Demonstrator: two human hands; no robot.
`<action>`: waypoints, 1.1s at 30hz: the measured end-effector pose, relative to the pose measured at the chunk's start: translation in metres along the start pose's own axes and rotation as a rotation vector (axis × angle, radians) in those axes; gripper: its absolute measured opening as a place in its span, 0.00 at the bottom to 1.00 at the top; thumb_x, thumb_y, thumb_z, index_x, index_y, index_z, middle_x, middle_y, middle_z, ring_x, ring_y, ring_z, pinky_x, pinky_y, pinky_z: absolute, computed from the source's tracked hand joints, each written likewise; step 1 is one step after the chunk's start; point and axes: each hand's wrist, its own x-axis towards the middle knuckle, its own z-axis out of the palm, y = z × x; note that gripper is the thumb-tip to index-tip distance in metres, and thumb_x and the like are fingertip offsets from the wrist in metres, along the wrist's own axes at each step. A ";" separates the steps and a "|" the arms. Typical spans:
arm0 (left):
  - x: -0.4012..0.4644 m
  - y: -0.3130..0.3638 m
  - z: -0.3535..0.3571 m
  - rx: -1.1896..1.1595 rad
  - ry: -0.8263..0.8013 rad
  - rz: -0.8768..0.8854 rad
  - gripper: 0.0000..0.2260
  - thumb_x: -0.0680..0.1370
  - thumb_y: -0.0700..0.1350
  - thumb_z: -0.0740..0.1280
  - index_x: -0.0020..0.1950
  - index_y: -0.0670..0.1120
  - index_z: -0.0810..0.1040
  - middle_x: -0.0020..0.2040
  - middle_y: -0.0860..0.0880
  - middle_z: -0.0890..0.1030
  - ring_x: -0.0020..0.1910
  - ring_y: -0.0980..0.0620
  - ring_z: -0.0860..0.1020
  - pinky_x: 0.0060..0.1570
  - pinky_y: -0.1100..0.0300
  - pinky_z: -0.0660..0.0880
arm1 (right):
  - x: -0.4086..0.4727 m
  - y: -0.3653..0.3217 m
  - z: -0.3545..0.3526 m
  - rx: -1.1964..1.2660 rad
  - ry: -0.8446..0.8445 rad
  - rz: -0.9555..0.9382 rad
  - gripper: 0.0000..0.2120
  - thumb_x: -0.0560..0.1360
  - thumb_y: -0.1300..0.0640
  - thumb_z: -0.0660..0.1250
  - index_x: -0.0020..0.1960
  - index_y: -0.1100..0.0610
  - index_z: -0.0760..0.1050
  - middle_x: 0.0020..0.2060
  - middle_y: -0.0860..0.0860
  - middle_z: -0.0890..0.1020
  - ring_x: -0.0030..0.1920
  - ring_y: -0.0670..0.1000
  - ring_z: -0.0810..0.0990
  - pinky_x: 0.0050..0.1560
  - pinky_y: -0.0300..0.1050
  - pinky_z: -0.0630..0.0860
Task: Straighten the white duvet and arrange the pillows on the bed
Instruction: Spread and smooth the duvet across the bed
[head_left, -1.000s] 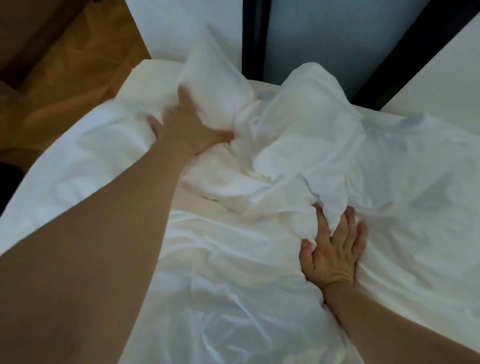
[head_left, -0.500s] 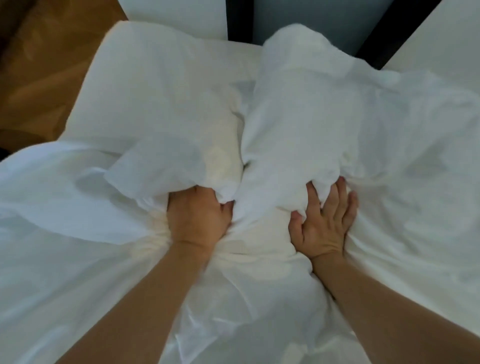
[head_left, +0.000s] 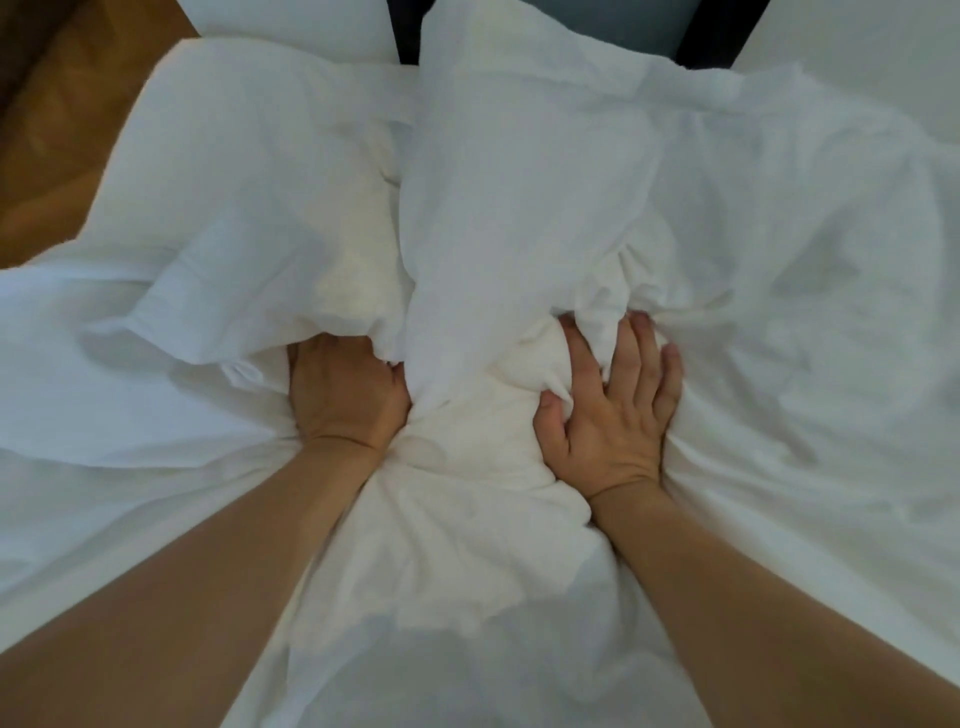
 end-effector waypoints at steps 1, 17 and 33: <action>0.001 0.002 -0.001 -0.032 -0.012 -0.008 0.13 0.68 0.43 0.54 0.28 0.39 0.72 0.25 0.39 0.73 0.26 0.40 0.75 0.40 0.54 0.68 | 0.000 0.000 0.001 -0.006 -0.012 -0.001 0.31 0.71 0.46 0.57 0.74 0.51 0.65 0.72 0.63 0.65 0.74 0.62 0.58 0.74 0.62 0.48; -0.210 0.109 -0.214 -0.405 -0.044 0.524 0.09 0.61 0.44 0.71 0.40 0.48 0.83 0.39 0.45 0.84 0.42 0.40 0.82 0.46 0.52 0.78 | -0.080 0.033 -0.263 1.657 -0.557 0.827 0.29 0.74 0.34 0.59 0.62 0.54 0.77 0.53 0.55 0.83 0.52 0.56 0.82 0.57 0.52 0.76; -0.455 0.169 -0.292 -0.133 0.148 0.786 0.30 0.62 0.52 0.71 0.64 0.48 0.75 0.60 0.43 0.75 0.58 0.40 0.74 0.60 0.43 0.65 | -0.383 0.117 -0.477 0.499 -0.654 0.762 0.19 0.63 0.61 0.67 0.54 0.63 0.75 0.46 0.61 0.82 0.42 0.60 0.82 0.43 0.49 0.79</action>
